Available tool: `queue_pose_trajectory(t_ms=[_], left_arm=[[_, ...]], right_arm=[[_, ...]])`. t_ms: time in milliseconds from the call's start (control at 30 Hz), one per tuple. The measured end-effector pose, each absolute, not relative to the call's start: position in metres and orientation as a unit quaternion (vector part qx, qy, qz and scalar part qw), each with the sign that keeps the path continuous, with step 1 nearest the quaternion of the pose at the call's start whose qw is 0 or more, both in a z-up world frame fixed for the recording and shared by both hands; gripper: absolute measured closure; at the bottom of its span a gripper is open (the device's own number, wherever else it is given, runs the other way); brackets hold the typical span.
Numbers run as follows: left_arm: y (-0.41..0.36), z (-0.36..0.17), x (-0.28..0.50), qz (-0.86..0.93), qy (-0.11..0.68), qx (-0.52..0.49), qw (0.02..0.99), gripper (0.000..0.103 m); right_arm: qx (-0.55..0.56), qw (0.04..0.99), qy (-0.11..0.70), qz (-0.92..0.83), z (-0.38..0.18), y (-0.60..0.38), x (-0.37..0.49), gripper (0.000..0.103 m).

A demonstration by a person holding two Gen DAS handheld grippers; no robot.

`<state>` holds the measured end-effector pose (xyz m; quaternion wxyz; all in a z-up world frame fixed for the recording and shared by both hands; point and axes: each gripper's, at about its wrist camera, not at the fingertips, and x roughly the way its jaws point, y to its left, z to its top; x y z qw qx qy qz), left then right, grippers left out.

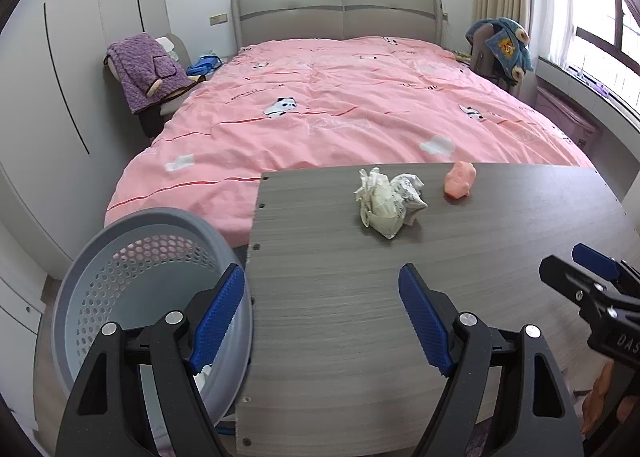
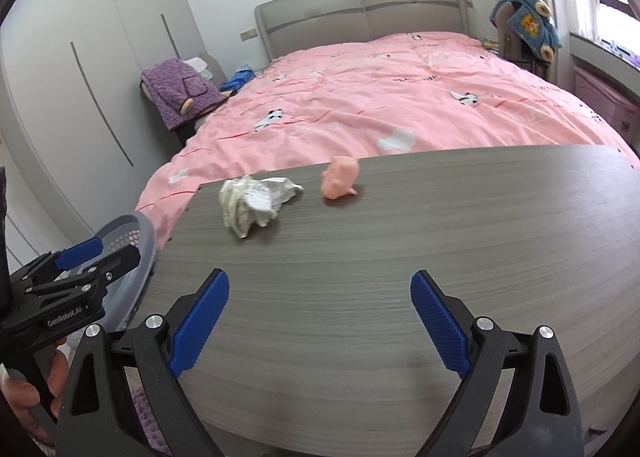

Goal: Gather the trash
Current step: 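Move both tools back over the table toward the crumpled paper, then grasp the crumpled white paper with the left tool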

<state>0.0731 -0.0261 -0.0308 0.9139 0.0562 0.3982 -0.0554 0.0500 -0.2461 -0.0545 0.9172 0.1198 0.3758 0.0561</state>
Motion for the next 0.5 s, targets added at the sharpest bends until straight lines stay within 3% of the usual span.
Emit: queue_pose_trajectory(t_ms=[500], left_arm=[[-0.046,-0.044,0.096,-0.066,0.416,0.063,0.905,0.027]], right_arm=[[0.135,0.912,0.384,0.044,-0.068,-0.262,0.070,0.012]])
